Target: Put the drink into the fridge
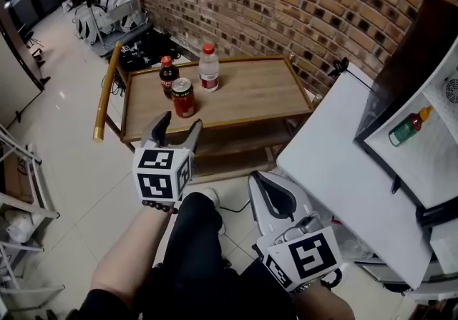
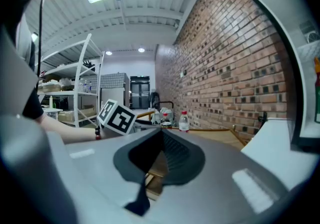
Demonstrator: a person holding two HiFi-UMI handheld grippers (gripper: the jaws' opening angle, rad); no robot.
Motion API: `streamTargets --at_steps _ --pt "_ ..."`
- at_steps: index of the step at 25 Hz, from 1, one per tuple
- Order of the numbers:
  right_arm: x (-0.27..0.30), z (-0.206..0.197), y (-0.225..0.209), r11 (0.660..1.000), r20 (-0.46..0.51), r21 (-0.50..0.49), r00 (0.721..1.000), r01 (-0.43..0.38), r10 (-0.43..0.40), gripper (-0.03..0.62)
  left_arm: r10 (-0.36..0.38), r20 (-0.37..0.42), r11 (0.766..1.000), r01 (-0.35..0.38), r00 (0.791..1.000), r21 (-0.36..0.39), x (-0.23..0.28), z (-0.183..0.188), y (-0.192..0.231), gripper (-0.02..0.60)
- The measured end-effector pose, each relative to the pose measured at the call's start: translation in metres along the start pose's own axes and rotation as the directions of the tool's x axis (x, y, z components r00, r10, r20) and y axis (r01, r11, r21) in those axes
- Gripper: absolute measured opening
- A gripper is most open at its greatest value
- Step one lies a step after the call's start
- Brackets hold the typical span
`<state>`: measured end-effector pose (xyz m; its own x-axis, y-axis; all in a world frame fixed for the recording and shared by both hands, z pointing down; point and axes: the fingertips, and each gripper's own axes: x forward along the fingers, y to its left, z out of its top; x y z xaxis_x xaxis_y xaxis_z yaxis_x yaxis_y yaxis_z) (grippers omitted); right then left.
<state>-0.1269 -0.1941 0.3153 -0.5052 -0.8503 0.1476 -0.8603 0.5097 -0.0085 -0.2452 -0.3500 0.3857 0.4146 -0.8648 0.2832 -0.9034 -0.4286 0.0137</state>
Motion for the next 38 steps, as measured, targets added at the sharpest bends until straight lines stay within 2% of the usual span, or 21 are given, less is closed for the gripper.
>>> streamTargets --at_steps 7,14,26,38 --pt "0.030 -0.001 -0.015 1.000 -0.006 0.013 1.000 -0.013 0.013 0.000 0.043 -0.036 0.999 -0.044 0.998 -0.017 0.033 -0.008 0.029 0.316" --pt "0.065 -0.002 -0.022 0.999 -0.021 0.018 0.999 -0.045 0.046 0.000 0.046 -0.077 0.998 -0.048 0.996 -0.030 0.071 -0.018 0.049 0.350" --pt "0.105 0.001 -0.045 0.998 -0.051 0.006 0.996 -0.069 0.070 0.000 0.051 -0.135 0.995 -0.062 0.990 -0.081 0.116 -0.037 0.068 0.350" --pt "0.106 0.003 -0.056 0.998 -0.053 -0.001 0.997 -0.062 0.062 0.000 0.095 -0.132 0.993 -0.104 0.987 -0.063 0.120 -0.040 0.072 0.329"
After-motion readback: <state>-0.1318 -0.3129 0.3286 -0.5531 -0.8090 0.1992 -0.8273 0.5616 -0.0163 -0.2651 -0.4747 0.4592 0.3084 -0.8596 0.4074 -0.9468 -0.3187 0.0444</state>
